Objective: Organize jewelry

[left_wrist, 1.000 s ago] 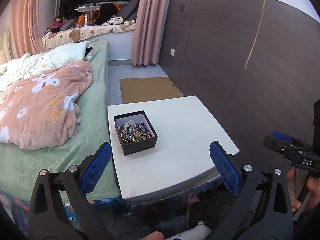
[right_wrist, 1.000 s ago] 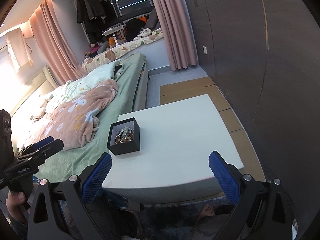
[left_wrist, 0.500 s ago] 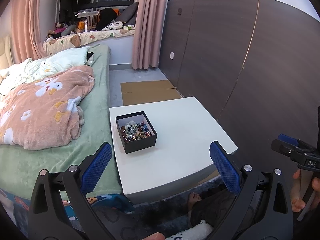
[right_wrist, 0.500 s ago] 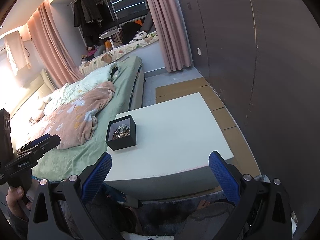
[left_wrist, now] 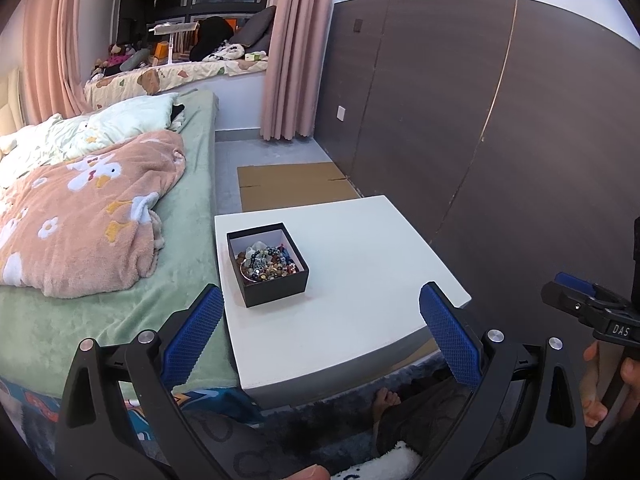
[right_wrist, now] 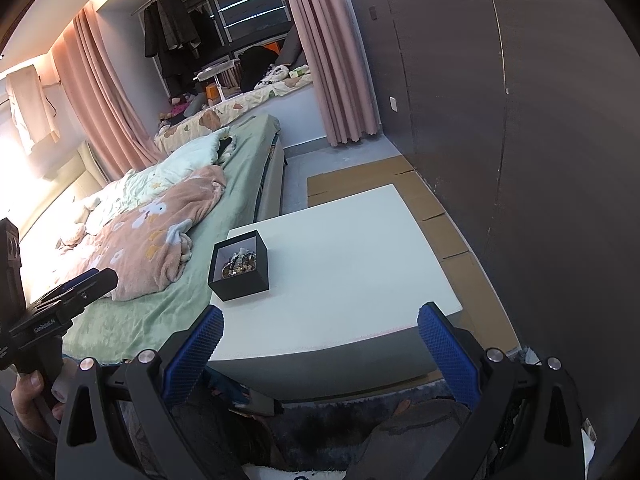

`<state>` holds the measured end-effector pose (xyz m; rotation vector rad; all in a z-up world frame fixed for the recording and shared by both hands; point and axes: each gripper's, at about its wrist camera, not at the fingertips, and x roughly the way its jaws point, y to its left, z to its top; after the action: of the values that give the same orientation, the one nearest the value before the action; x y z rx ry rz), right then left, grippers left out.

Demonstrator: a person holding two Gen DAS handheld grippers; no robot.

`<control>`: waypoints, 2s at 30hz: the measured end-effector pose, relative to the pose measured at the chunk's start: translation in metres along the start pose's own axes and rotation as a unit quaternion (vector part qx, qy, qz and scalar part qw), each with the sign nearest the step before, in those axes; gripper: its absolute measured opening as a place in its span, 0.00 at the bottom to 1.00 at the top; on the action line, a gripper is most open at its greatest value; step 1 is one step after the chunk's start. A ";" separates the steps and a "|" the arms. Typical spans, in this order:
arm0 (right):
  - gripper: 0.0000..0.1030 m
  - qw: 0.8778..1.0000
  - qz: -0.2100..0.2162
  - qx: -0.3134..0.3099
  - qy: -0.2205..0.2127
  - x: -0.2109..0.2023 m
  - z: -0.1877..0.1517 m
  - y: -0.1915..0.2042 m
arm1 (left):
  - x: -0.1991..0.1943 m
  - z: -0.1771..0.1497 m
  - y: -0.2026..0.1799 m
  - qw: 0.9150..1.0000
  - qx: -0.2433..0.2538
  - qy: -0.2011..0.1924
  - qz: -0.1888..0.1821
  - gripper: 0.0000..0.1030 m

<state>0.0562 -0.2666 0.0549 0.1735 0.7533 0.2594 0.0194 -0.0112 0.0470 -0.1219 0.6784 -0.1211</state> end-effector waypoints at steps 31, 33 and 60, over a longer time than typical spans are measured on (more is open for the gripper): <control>0.93 1.000 0.001 0.003 -0.010 -0.016 -0.008 0.002 | -0.004 -0.005 -0.008 1.000 0.001 -0.003 -0.005 0.95; 0.93 1.000 0.000 0.003 -0.010 -0.017 -0.008 0.001 | -0.005 -0.005 -0.009 1.000 0.002 -0.004 -0.005 0.95; 0.93 1.000 -0.001 0.009 -0.001 -0.010 -0.012 -0.005 | -0.004 -0.008 -0.016 1.000 0.018 -0.009 -0.014 0.95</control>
<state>0.0419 -0.2733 0.0515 0.1893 0.7547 0.2505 0.0102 -0.0270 0.0451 -0.0990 0.6573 -0.1594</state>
